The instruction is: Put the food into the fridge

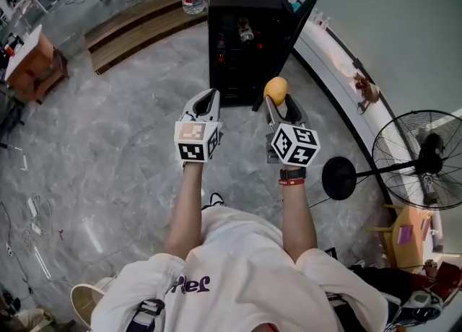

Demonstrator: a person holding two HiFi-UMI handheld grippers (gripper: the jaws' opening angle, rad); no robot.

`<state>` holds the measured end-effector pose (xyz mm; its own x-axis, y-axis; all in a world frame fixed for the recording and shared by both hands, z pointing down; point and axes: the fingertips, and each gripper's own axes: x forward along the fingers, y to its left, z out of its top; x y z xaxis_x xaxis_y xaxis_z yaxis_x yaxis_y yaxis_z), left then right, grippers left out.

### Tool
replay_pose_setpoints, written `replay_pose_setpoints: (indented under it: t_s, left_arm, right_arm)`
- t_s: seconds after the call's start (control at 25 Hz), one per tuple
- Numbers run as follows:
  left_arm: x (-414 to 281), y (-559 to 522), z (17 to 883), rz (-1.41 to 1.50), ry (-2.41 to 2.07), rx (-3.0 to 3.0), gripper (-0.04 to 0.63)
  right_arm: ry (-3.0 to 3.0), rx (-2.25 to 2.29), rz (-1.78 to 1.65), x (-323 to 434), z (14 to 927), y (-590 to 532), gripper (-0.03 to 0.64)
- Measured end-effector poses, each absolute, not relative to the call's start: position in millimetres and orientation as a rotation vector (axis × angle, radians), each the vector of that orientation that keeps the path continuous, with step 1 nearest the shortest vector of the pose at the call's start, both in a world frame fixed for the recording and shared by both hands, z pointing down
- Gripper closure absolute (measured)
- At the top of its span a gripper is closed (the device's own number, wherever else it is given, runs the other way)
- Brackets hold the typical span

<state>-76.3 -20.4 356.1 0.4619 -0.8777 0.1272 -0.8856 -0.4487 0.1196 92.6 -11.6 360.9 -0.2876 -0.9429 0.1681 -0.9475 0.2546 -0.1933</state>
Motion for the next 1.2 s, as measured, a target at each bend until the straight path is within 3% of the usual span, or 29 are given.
replay_pose_setpoints:
  t_s: [0.52,1.2]
  left_arm:
    - [-88,-61,380,0.093,-1.589,2.485,0.578]
    - [-72,-202,395,0.062,-1.652,2.413,0.578]
  right_arm:
    - [-2.550,1.754,0.460,61,382,-72,0.347]
    - [-2.613,1.597,0.467,53,398,-233,0.347]
